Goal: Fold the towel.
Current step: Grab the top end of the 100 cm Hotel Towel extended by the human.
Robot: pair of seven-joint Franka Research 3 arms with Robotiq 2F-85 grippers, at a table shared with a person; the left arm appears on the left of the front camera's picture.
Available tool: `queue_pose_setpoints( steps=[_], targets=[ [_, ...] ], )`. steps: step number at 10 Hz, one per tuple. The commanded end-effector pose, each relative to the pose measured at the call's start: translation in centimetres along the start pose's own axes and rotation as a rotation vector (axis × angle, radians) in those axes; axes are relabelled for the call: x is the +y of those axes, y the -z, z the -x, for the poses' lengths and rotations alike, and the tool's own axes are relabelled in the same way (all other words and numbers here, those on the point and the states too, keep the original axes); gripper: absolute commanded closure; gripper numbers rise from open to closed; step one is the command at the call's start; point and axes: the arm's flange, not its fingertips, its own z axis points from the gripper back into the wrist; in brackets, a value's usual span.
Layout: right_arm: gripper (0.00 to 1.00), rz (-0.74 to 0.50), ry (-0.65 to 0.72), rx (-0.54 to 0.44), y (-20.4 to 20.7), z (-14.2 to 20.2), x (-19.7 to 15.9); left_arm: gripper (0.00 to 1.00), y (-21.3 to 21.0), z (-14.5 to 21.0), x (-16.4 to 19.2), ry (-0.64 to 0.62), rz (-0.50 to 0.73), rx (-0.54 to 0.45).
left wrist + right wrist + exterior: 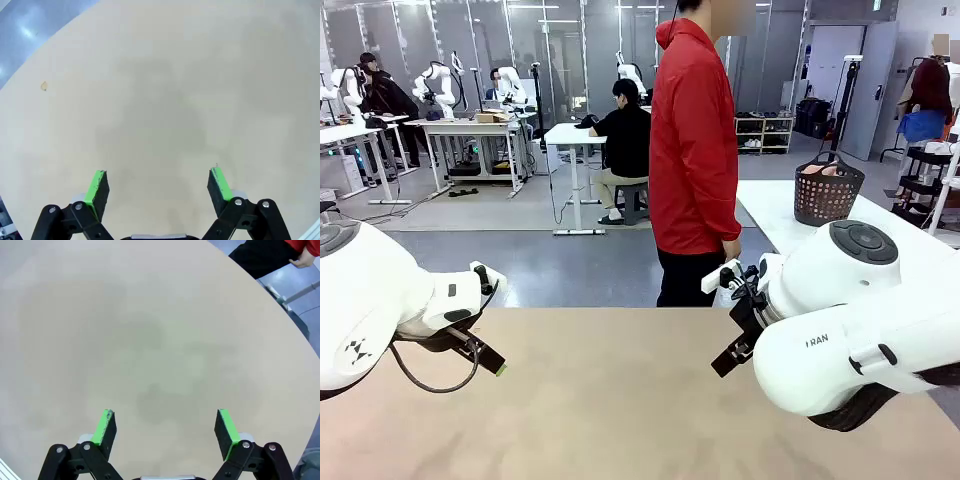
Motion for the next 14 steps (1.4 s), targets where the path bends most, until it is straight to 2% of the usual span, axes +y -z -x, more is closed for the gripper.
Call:
queue_pose_setpoints(
  steps=[1,10,12,13,14],
  targets=[
    [0.0,0.0,0.0,0.0,0.0,0.0,0.0,0.0,0.0,0.0,0.0,0.0,0.0,0.0],
    [0.0,0.0,-0.002,0.0,0.0,0.0,0.0,0.0,0.0,0.0,0.0,0.001,0.0,0.0],
    [0.0,-0.139,0.087,-0.049,-5.1,-2.6,-2.3,0.0,-6.1,-3.2,1.6,-0.064,0.123,-0.041],
    [0.0,-0.193,0.137,-0.083,-7.8,-3.3,-3.8,0.0,-8.9,-3.9,3.7,-0.153,0.22,-0.031],
    [0.0,-0.303,0.183,-0.088,-10.5,-3.6,-5.4,0.0,-11.5,-3.9,5.8,-0.224,0.377,-0.017]
  ],
)
